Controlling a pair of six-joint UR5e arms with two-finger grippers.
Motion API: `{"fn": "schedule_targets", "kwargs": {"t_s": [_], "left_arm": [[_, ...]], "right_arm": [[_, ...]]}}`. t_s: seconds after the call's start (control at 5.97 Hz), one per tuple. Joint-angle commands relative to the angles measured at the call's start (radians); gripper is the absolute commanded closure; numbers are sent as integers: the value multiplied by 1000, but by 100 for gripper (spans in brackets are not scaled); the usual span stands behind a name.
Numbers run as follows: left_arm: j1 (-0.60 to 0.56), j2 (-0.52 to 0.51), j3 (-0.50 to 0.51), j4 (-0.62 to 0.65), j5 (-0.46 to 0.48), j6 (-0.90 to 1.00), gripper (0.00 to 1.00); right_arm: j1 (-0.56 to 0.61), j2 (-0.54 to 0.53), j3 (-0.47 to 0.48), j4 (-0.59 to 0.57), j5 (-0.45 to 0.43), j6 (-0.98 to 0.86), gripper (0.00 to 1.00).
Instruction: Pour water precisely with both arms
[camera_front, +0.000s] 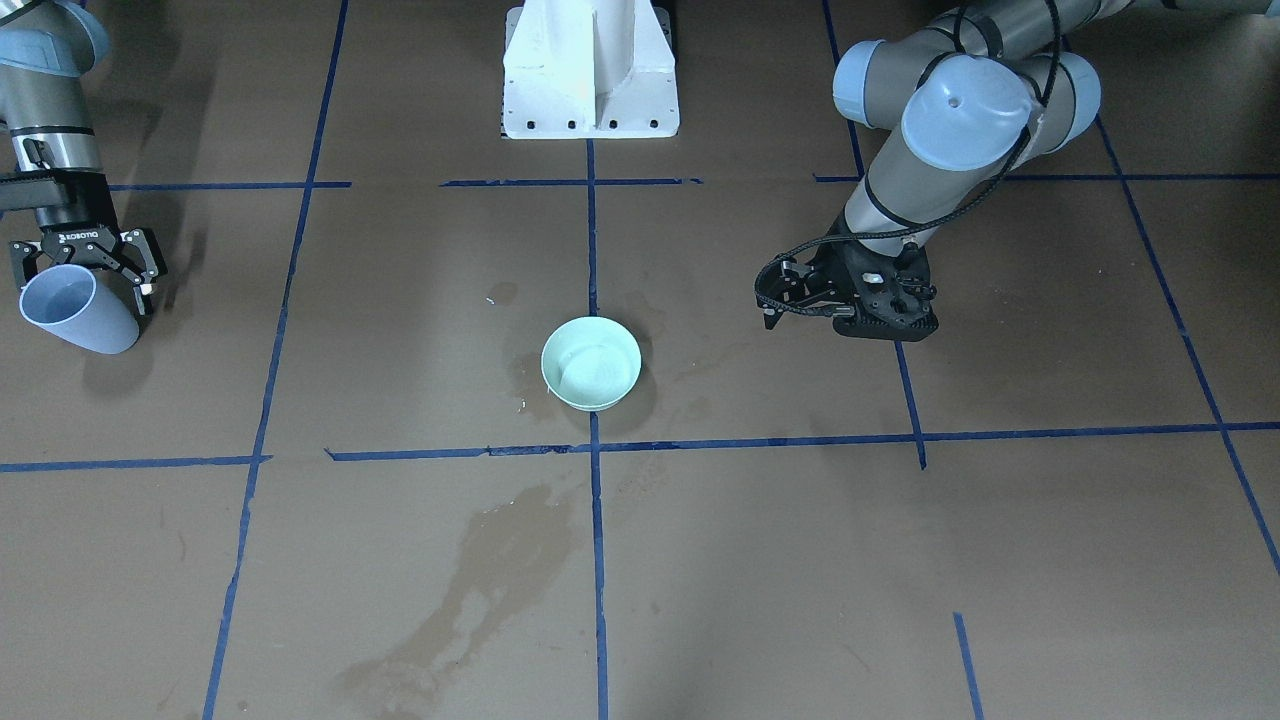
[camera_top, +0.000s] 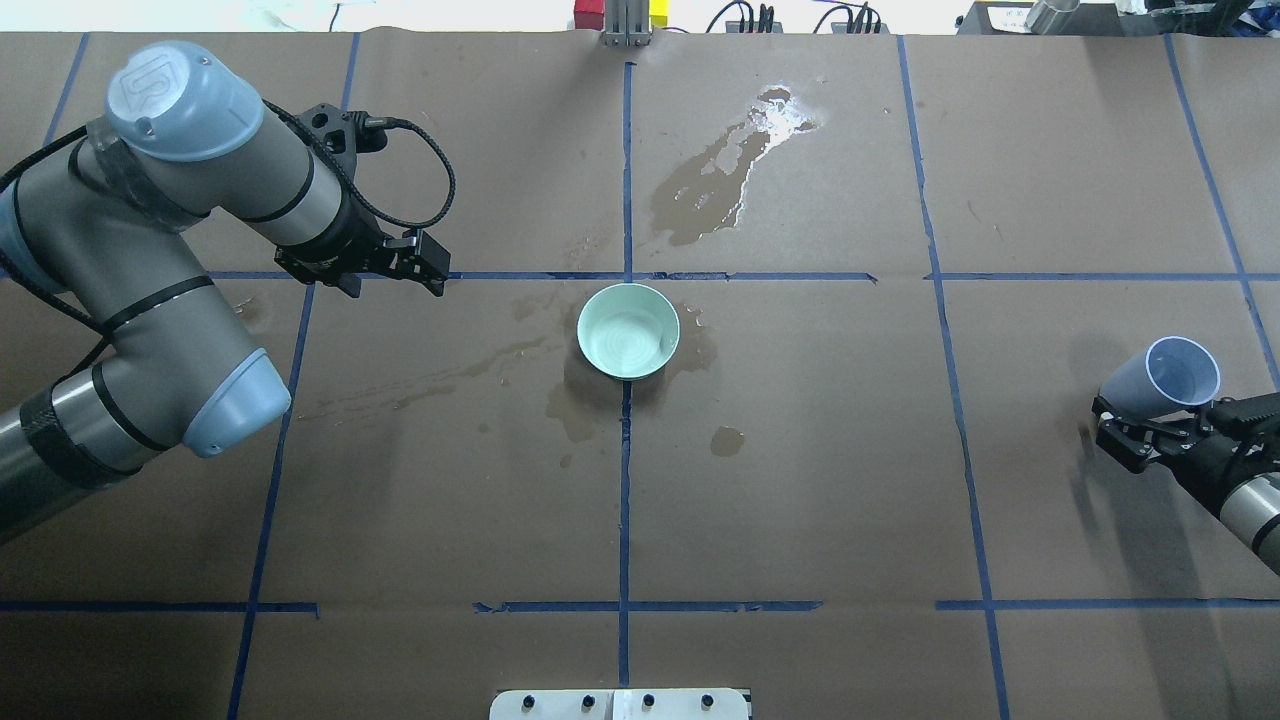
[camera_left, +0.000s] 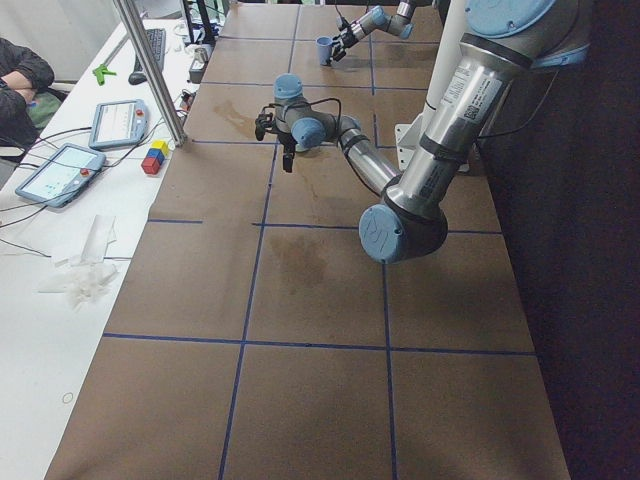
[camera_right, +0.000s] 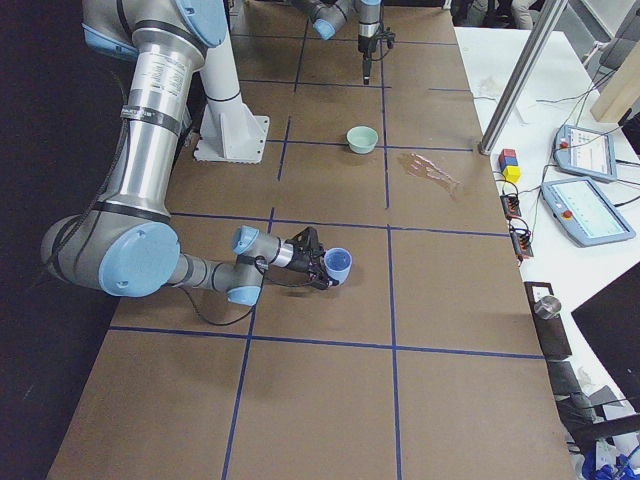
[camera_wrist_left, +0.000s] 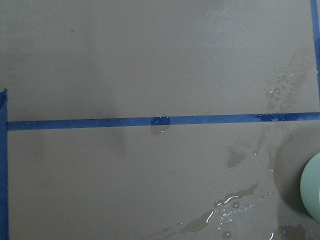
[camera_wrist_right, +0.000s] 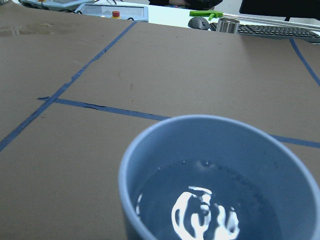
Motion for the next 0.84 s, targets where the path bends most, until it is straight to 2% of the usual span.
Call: {"fn": "schedule_targets", "kwargs": {"t_s": [0.0, 0.67], "left_arm": [[1, 0, 0, 0, 0, 0, 0], [1, 0, 0, 0, 0, 2, 0]], "right_arm": [[1, 8, -48, 49, -4, -26, 0], [26, 30, -48, 51, -5, -28, 4]]}}
